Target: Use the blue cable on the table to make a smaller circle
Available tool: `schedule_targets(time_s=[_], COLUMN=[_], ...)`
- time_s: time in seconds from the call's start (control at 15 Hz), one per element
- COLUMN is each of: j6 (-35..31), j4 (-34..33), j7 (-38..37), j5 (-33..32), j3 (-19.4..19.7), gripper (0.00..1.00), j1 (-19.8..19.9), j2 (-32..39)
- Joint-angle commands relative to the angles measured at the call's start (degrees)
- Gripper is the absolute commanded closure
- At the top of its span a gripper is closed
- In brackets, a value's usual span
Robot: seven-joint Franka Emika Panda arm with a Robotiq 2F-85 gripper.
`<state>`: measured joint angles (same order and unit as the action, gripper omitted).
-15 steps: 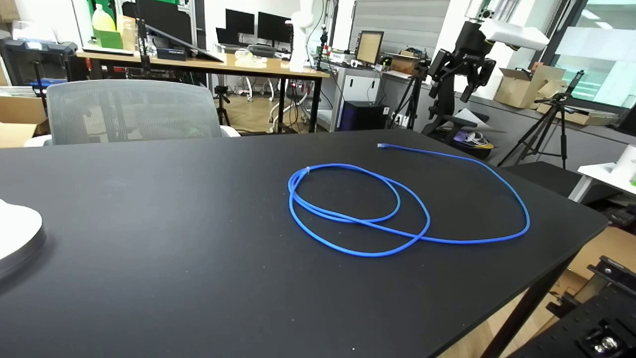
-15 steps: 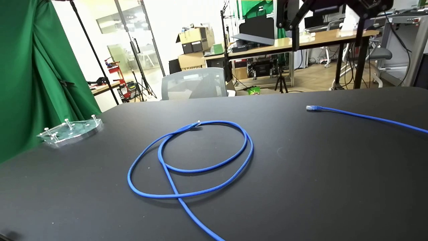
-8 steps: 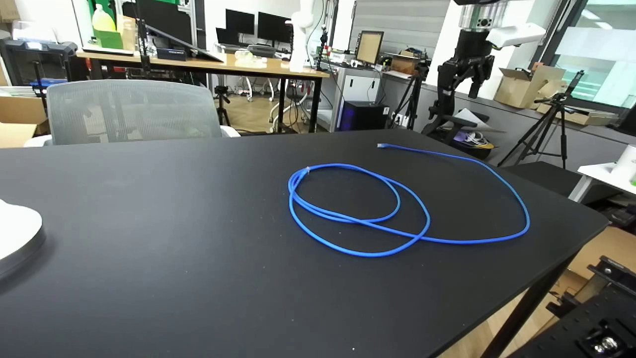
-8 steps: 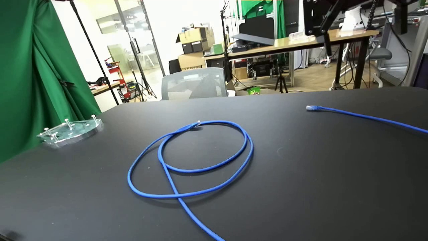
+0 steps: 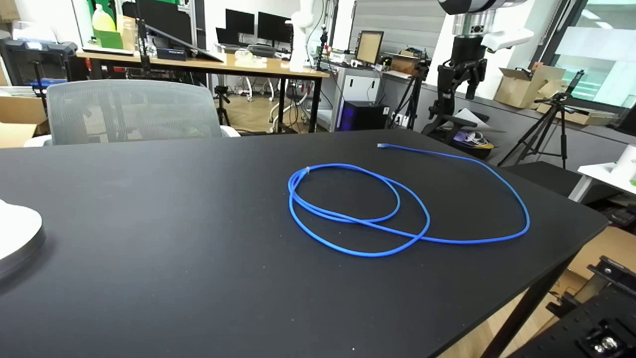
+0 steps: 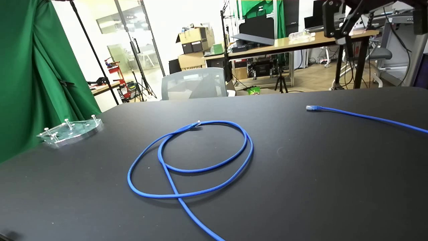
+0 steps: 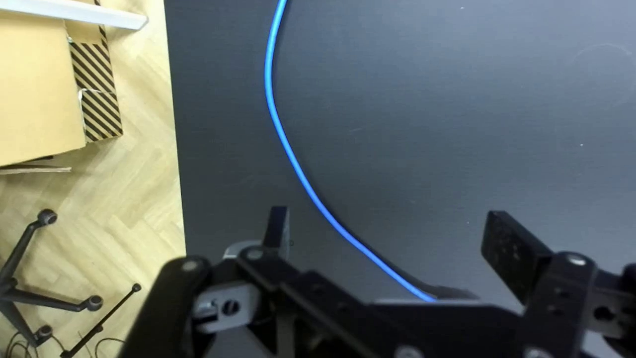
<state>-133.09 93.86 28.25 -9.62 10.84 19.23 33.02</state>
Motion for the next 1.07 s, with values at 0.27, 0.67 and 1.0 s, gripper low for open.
schedule_targets(time_s=[0.27,0.67,1.0], j6=[-1.28,2.77,16.73], j4=[-11.16,-20.6,-31.76], j7=[23.22,38.31,34.13], j5=[-3.07,2.8,8.39], j3=[-3.58,-6.38,-5.39], gripper=[0.0,0.0,0.0], j1=[4.51,9.27,11.15], j2=[8.88,17.24,24.09])
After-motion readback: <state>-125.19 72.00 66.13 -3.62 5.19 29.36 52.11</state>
